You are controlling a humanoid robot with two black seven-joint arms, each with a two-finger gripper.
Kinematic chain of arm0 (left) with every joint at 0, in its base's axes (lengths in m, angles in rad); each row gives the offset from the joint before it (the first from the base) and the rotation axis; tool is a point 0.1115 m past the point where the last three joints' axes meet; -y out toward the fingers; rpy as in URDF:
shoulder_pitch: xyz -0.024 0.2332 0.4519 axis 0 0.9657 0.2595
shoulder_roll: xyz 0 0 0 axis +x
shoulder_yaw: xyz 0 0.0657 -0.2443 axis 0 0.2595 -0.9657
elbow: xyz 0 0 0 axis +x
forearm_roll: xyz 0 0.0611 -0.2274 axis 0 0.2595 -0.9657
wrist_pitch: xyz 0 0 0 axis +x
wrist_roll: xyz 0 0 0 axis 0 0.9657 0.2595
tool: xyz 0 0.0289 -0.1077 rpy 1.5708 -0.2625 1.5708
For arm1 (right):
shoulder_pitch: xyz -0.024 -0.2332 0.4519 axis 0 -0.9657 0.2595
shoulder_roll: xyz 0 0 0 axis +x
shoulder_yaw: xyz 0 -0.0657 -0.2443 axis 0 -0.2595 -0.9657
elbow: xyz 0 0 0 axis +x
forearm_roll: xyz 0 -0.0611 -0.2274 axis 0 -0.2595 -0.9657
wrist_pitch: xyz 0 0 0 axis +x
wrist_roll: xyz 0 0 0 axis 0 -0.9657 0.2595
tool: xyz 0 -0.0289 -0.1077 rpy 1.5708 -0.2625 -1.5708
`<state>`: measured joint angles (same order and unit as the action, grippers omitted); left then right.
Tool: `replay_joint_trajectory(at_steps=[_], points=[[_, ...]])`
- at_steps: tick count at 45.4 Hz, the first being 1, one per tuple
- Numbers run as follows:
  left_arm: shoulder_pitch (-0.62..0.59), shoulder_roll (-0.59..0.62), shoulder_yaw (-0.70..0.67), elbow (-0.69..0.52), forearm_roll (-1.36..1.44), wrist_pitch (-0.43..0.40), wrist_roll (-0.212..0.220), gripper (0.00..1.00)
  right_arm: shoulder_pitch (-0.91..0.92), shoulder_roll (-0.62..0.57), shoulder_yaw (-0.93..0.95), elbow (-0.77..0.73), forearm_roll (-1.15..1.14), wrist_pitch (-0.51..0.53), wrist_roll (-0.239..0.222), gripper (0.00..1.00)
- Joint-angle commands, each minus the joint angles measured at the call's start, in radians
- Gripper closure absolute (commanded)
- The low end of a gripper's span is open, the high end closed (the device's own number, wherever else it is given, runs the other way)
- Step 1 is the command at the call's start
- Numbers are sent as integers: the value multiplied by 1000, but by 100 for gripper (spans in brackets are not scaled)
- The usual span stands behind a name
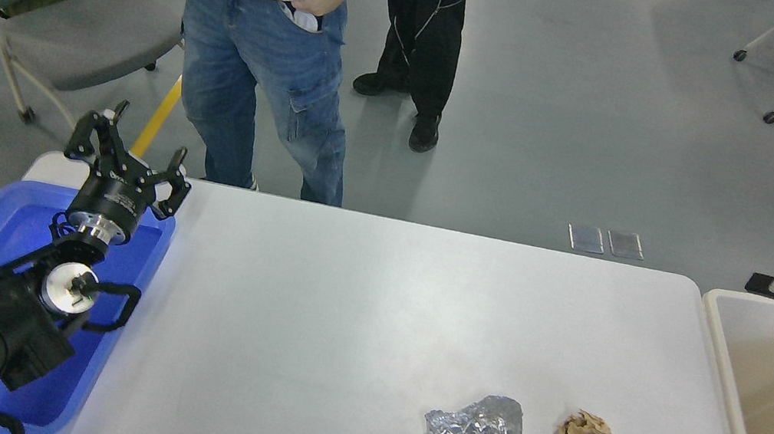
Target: Tidy desktop
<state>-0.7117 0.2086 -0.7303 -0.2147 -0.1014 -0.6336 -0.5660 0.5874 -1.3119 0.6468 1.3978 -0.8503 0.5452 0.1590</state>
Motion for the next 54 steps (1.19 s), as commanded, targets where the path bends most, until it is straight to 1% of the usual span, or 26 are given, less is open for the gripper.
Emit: replay_joint_trajectory(at_steps=[1,6,12,14,19,23,26,31,39,46,54], points=[[0,0,-1,0,0,0,0,0,-8,-237,-67,216,-159,153,-3,0],[0,0,-1,0,0,0,0,0,-8,-259,-163,283,-259,156,-3,0],[0,0,-1,0,0,0,0,0,-11,-219,-306,317,-450,127,-4,0],[0,0,0,0,0,0,0,0,-11,-196,-357,319,-513,92,-6,0],[0,0,0,0,0,0,0,0,-12,-129,-490,307,-656,-63,-9,0],[0,0,0,0,0,0,0,0,-12,-110,-559,303,-711,-132,-9,0],[0,0,0,0,0,0,0,0,-15,-99,-581,293,-722,-175,-9,0],[0,0,0,0,0,0,0,0,-27,-69,-619,245,-725,-284,-7,0],[0,0,0,0,0,0,0,0,-44,-17,-642,170,-762,-384,-4,0],[0,0,0,0,0,0,0,0,-57,6,-641,139,-763,-412,-4,0],[0,0,0,0,0,0,0,0,-63,51,-644,101,-765,-415,-4,0]])
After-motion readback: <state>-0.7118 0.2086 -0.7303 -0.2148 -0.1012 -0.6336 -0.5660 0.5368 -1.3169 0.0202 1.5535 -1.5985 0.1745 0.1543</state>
